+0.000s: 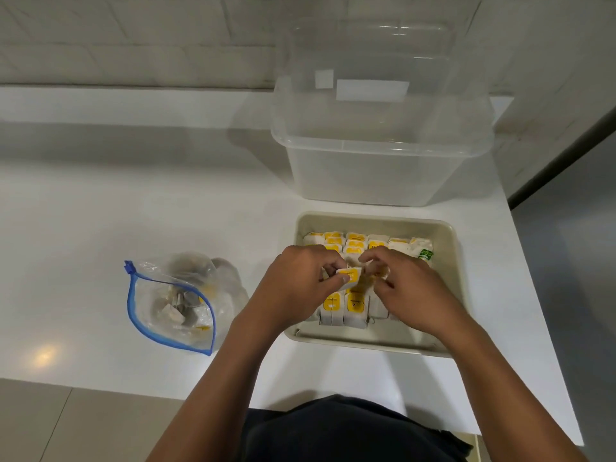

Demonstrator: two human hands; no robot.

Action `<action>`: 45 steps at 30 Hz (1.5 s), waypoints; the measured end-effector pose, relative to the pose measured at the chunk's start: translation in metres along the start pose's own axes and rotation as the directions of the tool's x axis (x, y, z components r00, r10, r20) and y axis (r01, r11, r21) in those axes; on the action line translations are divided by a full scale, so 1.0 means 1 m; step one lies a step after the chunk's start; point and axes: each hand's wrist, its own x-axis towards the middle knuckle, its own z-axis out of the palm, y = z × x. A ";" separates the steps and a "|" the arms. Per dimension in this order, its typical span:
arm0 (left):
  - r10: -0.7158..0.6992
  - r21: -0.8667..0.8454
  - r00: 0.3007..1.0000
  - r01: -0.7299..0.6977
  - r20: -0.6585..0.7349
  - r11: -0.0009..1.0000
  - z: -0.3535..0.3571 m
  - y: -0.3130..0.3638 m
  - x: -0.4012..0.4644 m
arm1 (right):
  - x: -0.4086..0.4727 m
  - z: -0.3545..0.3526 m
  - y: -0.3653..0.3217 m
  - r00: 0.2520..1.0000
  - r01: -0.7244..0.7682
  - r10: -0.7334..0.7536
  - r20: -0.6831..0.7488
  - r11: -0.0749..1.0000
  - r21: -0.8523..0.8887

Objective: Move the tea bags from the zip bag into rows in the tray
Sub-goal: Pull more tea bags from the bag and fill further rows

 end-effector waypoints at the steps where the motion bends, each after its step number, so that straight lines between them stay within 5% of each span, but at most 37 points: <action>1: 0.002 -0.011 1.000 -0.002 0.013 1.000 0.002 0.001 0.001 | -0.003 -0.004 -0.001 1.000 0.010 -0.011 0.009 0.999 0.040; 9: -0.020 -0.099 0.994 0.031 0.107 0.995 0.018 0.011 0.002 | -0.016 -0.013 -0.007 0.996 0.067 -0.063 -0.065 0.996 0.056; 13: -0.032 -0.119 0.991 0.048 0.126 0.992 0.018 0.009 -0.001 | -0.019 -0.014 0.003 0.997 0.035 -0.037 0.062 0.999 0.028; 21: -0.016 -0.111 0.998 0.009 -0.068 0.994 0.006 0.004 -0.007 | -0.026 -0.010 0.015 0.918 -0.061 0.136 0.372 0.977 -0.205; 29: 0.012 -0.101 0.993 -0.024 -0.114 0.995 0.004 0.003 -0.011 | -0.015 0.012 0.027 0.972 -0.186 0.206 0.110 0.968 -0.170; 45: -0.003 -0.124 0.994 -0.011 -0.107 0.992 0.005 0.005 -0.010 | -0.008 0.020 0.028 0.953 -0.300 0.304 0.002 0.940 -0.161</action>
